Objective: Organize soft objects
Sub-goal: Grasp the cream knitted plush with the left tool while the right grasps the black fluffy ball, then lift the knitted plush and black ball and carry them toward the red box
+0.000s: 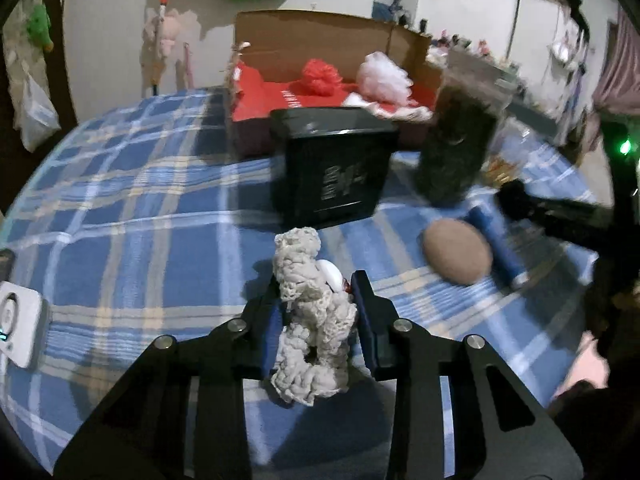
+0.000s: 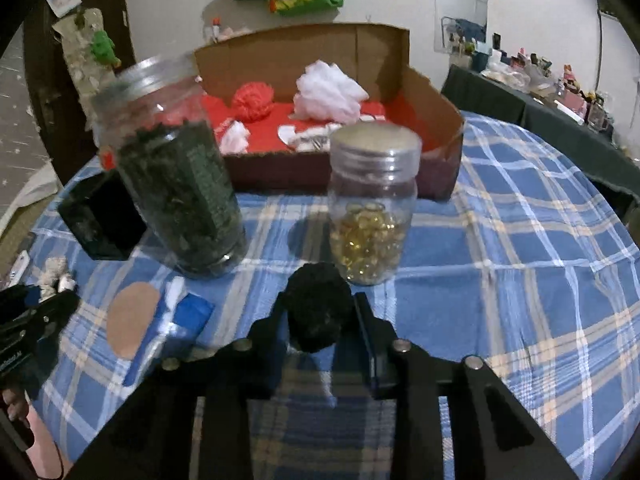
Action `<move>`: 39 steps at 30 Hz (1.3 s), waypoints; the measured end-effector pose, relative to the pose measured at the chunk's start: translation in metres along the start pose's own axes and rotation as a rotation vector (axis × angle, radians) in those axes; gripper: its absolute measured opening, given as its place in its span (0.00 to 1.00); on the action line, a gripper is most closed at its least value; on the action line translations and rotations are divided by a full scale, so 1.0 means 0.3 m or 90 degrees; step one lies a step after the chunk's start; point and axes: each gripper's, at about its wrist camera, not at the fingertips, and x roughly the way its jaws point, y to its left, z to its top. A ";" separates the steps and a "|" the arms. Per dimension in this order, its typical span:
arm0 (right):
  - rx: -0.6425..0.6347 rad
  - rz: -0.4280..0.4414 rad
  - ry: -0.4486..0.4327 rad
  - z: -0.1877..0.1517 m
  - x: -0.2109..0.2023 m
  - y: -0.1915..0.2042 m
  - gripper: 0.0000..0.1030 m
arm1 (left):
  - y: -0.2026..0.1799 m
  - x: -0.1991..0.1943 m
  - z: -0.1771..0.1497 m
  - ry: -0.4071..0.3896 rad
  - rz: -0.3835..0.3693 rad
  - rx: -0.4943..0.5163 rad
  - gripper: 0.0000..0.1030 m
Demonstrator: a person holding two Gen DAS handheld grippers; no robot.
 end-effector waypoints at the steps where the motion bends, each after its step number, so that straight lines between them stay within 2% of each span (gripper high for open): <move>1: -0.003 -0.003 -0.008 -0.003 -0.015 0.001 0.30 | -0.007 -0.007 0.006 -0.003 -0.018 -0.004 0.29; 4: -0.010 0.014 -0.029 -0.009 -0.058 0.011 0.30 | -0.044 -0.029 0.027 -0.023 -0.014 0.016 0.29; 8: -0.028 0.045 -0.052 -0.016 -0.113 0.044 0.30 | -0.103 -0.041 0.066 -0.041 -0.044 0.031 0.29; 19: -0.075 0.087 -0.066 -0.010 -0.142 0.106 0.30 | -0.240 -0.001 0.121 -0.042 -0.102 0.064 0.29; 26: -0.076 0.093 -0.053 0.000 -0.123 0.106 0.30 | -0.261 0.019 0.138 -0.039 -0.118 0.072 0.29; 39: -0.075 0.094 -0.050 -0.007 -0.120 0.101 0.30 | -0.258 0.026 0.137 -0.033 -0.115 0.074 0.29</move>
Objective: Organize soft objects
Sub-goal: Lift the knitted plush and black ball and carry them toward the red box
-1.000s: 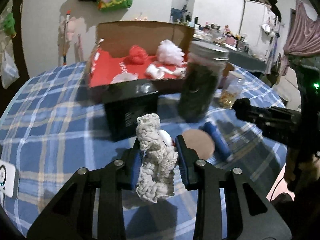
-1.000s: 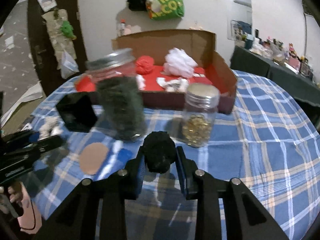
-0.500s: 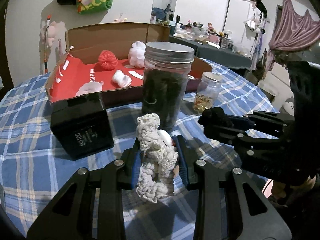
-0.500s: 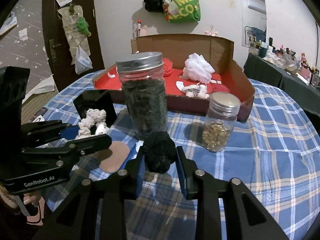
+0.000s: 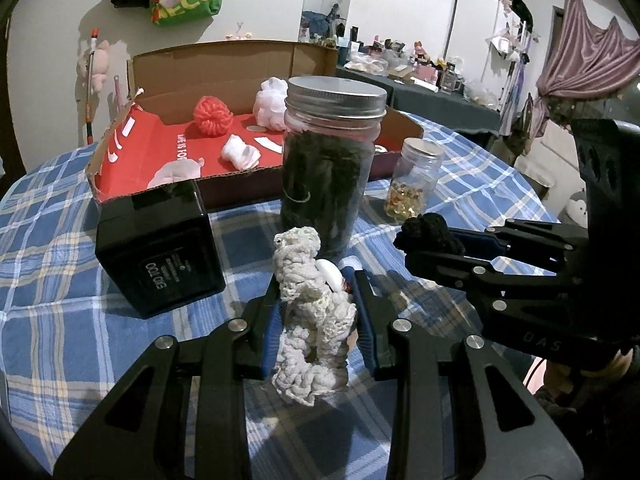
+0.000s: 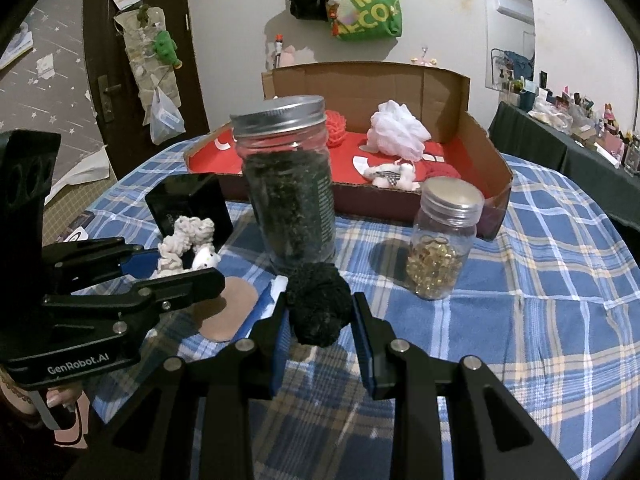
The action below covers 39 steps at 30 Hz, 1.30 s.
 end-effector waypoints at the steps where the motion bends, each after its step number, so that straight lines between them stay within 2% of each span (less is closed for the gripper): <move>1: 0.000 0.000 0.001 0.000 0.001 0.001 0.30 | 0.002 0.000 0.000 0.000 0.000 0.000 0.29; 14: 0.004 -0.012 0.001 -0.012 -0.014 -0.011 0.30 | 0.008 -0.008 -0.019 0.009 0.005 -0.008 0.29; 22: 0.007 -0.031 0.001 -0.014 -0.035 -0.045 0.30 | 0.067 -0.045 -0.014 0.014 0.013 -0.027 0.29; 33: -0.058 -0.081 -0.020 0.061 -0.080 -0.068 0.30 | 0.125 -0.091 0.058 0.016 0.011 -0.015 0.29; 39: -0.085 -0.099 -0.025 0.109 -0.092 -0.092 0.31 | 0.175 -0.106 0.122 0.020 -0.010 -0.019 0.29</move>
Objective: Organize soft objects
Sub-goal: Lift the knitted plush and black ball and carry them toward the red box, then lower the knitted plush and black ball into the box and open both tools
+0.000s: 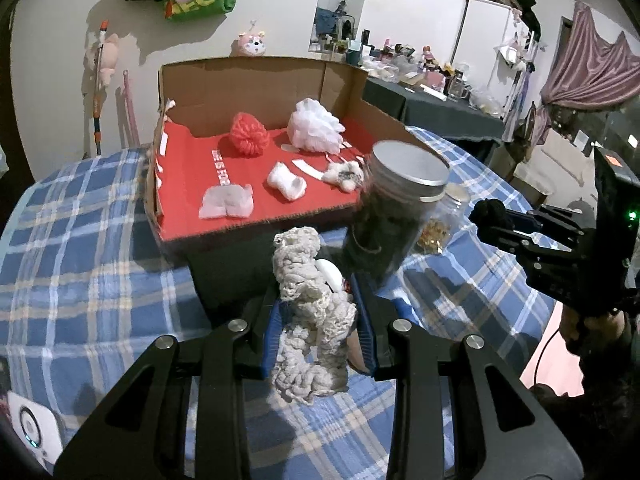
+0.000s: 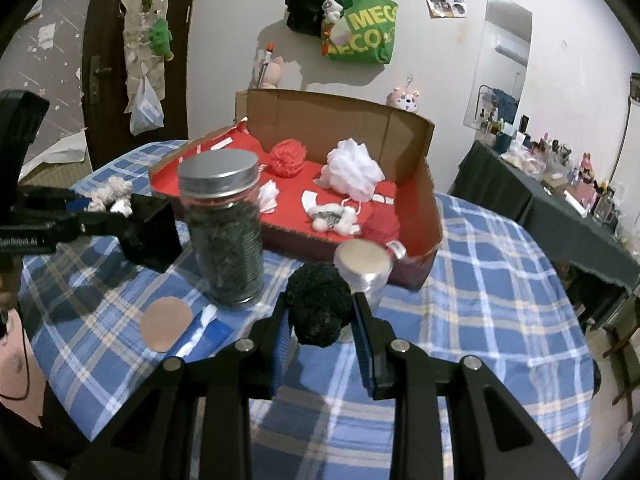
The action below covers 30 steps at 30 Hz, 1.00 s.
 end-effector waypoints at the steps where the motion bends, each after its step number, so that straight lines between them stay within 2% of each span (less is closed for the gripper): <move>1: -0.004 -0.004 0.001 0.009 0.003 -0.006 0.31 | 0.006 0.000 0.013 0.001 -0.001 0.005 0.29; 13: -0.030 -0.016 0.005 0.117 0.051 -0.083 0.31 | 0.078 0.029 0.124 0.026 0.011 0.022 0.29; 20: -0.015 0.019 0.022 0.197 0.120 -0.138 0.31 | 0.113 0.080 0.195 0.050 -0.016 0.024 0.29; 24: -0.003 0.063 0.045 0.261 0.188 -0.163 0.31 | 0.125 0.125 0.250 0.066 -0.033 0.030 0.29; 30: -0.017 0.104 0.079 0.355 0.301 -0.158 0.31 | 0.141 0.211 0.322 0.094 -0.037 0.036 0.29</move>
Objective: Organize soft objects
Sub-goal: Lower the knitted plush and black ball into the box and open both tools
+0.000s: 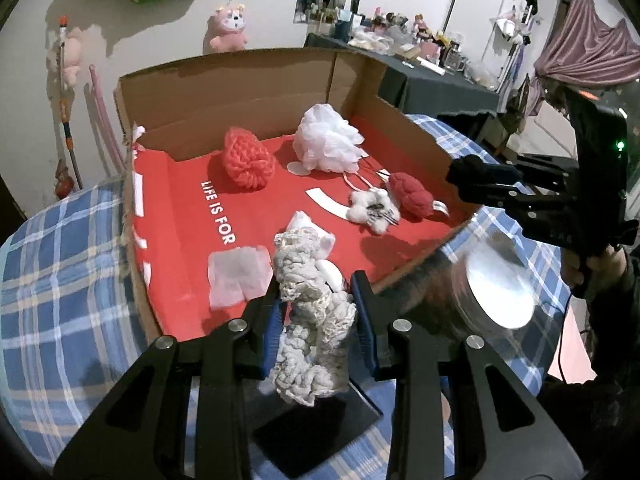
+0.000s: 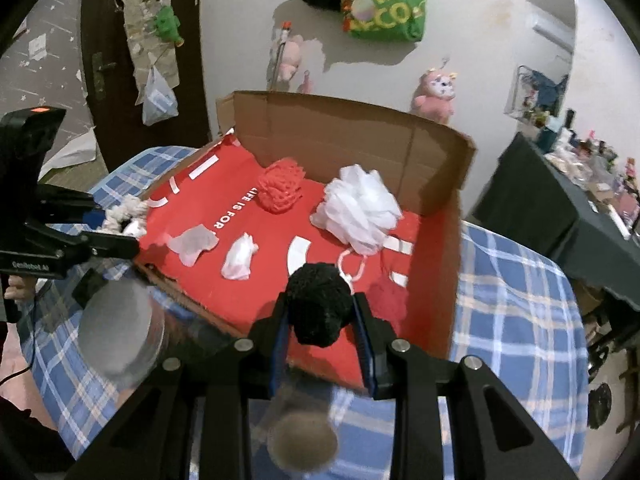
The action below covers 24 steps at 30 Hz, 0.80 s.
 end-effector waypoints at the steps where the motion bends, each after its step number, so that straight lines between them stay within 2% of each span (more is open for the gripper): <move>1: -0.002 0.007 0.008 0.021 0.022 -0.002 0.31 | 0.009 0.018 0.018 0.008 -0.001 -0.001 0.29; 7: -0.001 0.021 0.077 0.124 0.176 -0.040 0.31 | 0.066 0.123 0.109 0.052 0.027 -0.008 0.29; 12: 0.020 0.005 0.144 0.168 0.300 -0.114 0.31 | 0.117 0.225 0.167 0.093 0.054 -0.018 0.29; 18: 0.026 -0.028 0.206 0.172 0.412 -0.162 0.31 | 0.180 0.334 0.198 0.135 0.078 -0.035 0.29; 24: 0.024 -0.046 0.233 0.149 0.457 -0.171 0.31 | 0.213 0.397 0.202 0.158 0.094 -0.044 0.30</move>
